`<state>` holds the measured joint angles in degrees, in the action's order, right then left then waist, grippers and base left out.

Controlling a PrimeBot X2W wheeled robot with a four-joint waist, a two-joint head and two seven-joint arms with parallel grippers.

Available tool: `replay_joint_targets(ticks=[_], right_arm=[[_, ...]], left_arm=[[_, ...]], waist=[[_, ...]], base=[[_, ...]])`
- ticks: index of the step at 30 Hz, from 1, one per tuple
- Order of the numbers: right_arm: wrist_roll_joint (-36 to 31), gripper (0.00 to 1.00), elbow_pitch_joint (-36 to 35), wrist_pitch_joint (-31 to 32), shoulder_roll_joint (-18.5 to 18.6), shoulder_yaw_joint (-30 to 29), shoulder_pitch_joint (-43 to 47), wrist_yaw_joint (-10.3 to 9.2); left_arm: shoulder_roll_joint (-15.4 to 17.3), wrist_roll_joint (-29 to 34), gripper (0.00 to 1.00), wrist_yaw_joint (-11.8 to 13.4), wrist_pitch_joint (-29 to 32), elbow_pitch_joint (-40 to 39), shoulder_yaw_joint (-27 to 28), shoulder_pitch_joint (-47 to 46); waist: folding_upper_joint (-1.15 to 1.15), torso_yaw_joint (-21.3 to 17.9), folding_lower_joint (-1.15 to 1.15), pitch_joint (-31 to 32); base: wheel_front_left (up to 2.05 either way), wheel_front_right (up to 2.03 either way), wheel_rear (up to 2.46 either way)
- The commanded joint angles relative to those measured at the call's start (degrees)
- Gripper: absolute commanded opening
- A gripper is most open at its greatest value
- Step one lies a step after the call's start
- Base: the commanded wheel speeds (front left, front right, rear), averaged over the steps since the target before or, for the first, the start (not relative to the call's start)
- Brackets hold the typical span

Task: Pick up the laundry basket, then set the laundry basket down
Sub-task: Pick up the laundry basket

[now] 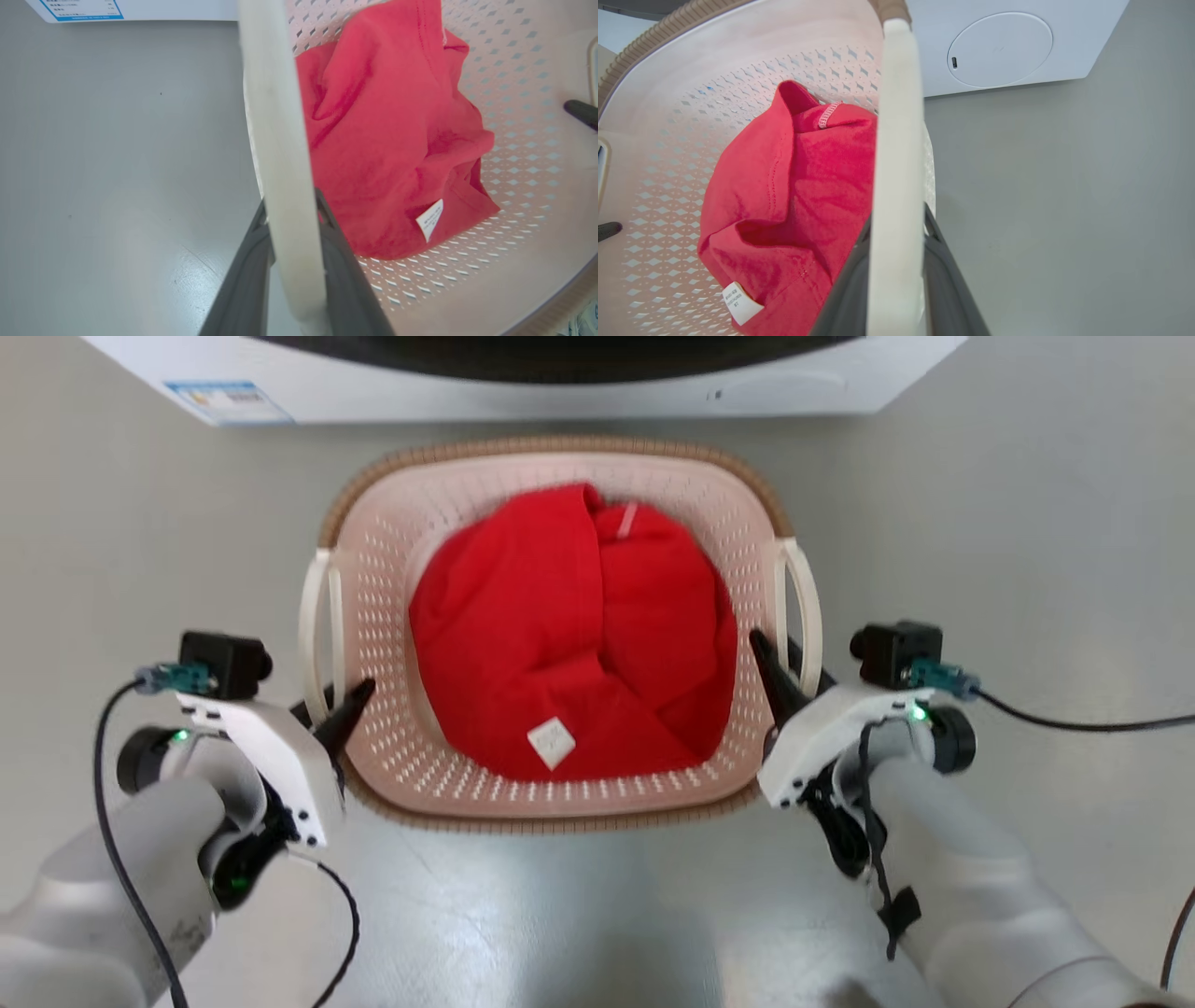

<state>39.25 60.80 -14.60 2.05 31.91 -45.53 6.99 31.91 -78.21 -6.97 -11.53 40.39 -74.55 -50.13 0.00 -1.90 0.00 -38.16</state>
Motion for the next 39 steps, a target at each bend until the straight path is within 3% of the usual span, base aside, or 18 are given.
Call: replay_joint_targets(ticks=[1, 16, 39], right_arm=[[1.1, 0.0, 0.9, -0.4, 0.83, 1.52, 3.17, 0.5], [8.62, 0.0, 7.06, -0.37, 0.83, 8.48, 7.41, 0.5], [20.98, 0.0, 11.07, 6.68, 0.83, 17.58, 14.96, 0.5]], left_arm=[[3.23, -0.06, 0.0, -0.52, 0.31, -0.08, 1.2, 1.64], [0.06, -3.1, 0.0, -0.52, 3.83, 2.73, 1.2, 9.3], [-10.78, -6.0, 0.0, 0.42, 11.5, 12.64, 1.2, 17.44]], waist=[[0.0, -0.17, 0.0, 3.46], [0.0, -0.48, 0.0, 15.25], [0.0, 0.48, 0.0, 33.51]], base=[[0.0, 0.0, 0.0], [0.0, 0.0, 0.0], [0.0, 0.0, 0.0]])
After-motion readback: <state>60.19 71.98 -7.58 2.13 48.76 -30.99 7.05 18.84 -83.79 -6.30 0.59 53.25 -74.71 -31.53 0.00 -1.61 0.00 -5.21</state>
